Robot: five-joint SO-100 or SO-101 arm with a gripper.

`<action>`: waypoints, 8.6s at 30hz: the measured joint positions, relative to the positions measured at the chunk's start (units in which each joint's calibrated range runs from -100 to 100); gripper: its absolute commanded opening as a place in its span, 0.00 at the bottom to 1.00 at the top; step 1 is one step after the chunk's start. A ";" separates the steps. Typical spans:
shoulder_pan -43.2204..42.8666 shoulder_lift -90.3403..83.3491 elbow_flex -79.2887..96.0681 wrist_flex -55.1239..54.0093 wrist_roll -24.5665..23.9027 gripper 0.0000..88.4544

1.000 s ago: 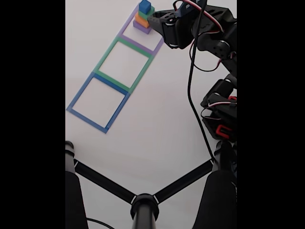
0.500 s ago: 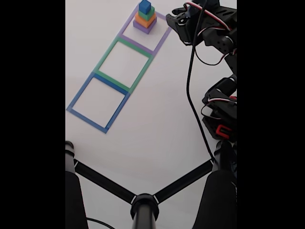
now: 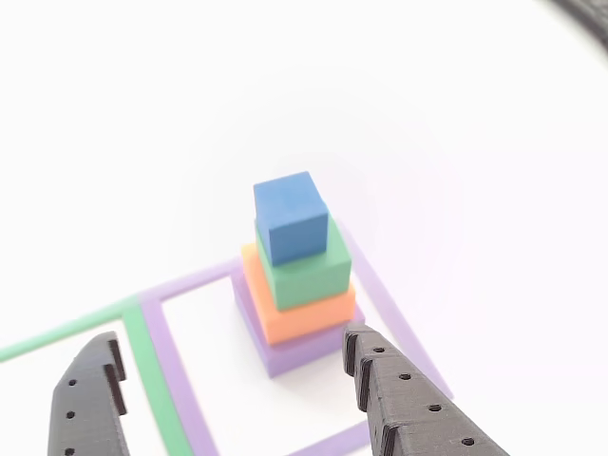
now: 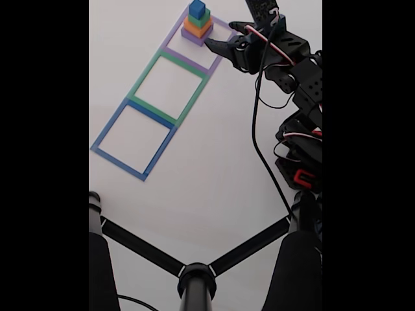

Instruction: Tower of hanoi

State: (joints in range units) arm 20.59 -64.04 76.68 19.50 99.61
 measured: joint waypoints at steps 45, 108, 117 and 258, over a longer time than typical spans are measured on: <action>1.80 56.48 -12.36 -53.05 0.20 0.40; -4.91 28.54 -26.54 0.24 0.20 0.01; -7.86 23.89 -55.09 44.62 0.20 0.01; 1.64 28.28 -63.88 53.77 0.39 0.34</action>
State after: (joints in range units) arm 22.23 -35.75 12.79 73.27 100.00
